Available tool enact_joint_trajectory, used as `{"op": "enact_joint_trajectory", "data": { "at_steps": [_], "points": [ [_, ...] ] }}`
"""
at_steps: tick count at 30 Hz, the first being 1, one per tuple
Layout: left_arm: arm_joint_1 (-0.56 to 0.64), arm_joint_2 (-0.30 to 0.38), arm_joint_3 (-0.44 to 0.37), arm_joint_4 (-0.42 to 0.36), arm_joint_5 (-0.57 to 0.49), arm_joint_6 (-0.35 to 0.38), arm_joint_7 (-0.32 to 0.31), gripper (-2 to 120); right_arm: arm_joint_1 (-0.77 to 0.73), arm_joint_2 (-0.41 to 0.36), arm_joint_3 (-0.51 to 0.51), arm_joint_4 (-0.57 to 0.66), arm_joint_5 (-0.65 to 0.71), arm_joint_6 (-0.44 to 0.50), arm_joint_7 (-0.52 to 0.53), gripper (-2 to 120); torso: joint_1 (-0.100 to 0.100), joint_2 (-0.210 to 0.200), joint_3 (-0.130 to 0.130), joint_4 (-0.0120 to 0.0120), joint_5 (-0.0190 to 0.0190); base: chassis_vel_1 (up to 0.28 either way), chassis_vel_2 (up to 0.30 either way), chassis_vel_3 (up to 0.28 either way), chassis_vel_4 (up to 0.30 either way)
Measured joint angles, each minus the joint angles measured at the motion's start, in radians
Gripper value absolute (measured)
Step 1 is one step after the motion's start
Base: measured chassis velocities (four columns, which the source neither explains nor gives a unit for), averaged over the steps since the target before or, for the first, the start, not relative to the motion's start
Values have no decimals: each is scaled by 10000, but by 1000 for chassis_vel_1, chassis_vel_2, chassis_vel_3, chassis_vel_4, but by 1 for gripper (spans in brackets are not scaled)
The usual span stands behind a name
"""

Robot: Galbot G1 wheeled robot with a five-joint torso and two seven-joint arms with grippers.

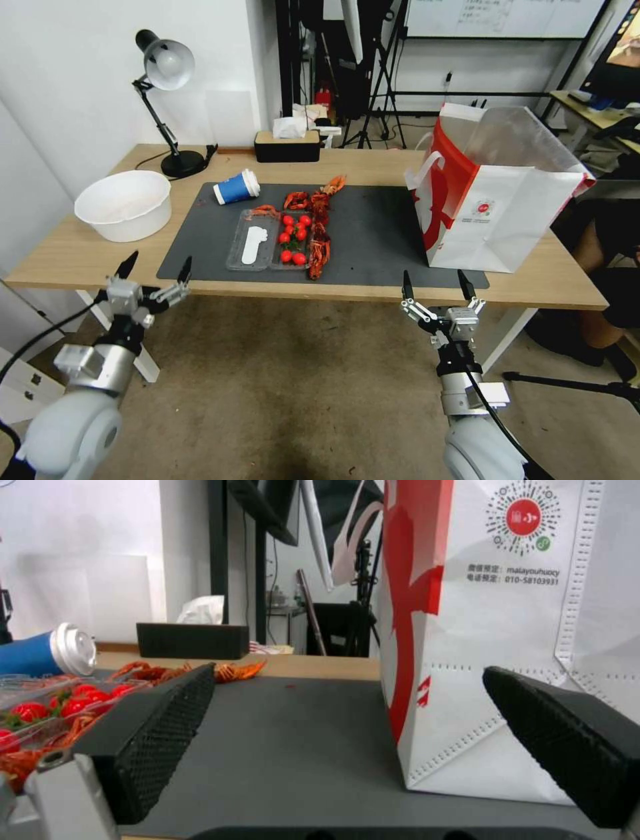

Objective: Pick up the trash from the table and place it into the takeout bag.

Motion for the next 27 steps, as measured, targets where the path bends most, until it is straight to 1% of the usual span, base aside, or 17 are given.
{"op": "enact_joint_trajectory", "data": {
  "at_steps": [1, 2, 4, 6, 10, 14, 21, 27],
  "points": [
    [303, -289, -71, -68, 261, -7, -75, 100, 14, 8, -18, -28, 0, 5, 1, 100, 0, 0, 0, 2, 0, 0, 0, 0, 0],
    [303, -289, -71, -68, 261, -7, -75, 100, 14, 8, -18, -28, 0, 5, 1, 100, 0, 0, 0, 2, 0, 0, 0, 0, 0],
    [622, -552, -67, 40, 532, -319, -99, 100, 16, 19, -41, -51, 1, 16, 1, 100, 0, 0, 0, -2, 1, 0, 0, 0, 0],
    [893, -754, 51, 275, 858, -743, -61, 100, -50, 42, -63, -73, 1, 19, 12, 100, 0, 0, 0, 0, -1, 0, 0, 0, 0],
    [1003, -878, 166, 487, 1057, -1028, -12, 100, -112, 87, -75, -91, -8, 22, 45, 100, 2, 0, 1, 0, -1, 0, 0, 0, 0],
    [1098, -931, 270, 633, 1157, -1157, -3, 100, -178, 96, -76, -118, -14, 29, 69, 100, 2, 0, 1, -1, -1, 0, 0, 0, 0],
    [1233, -953, 407, 835, 1225, -1295, -3, 100, -261, 133, -67, -127, -23, 62, 92, 100, 2, 0, 1, 1, -2, 0, 0, 0, 0],
    [1011, -854, 453, 870, 1257, -1299, 22, 100, -362, 185, -56, -145, -49, 72, 149, 100, 2, 0, 1, 0, -2, 0, 0, 0, 0]
  ]
}}
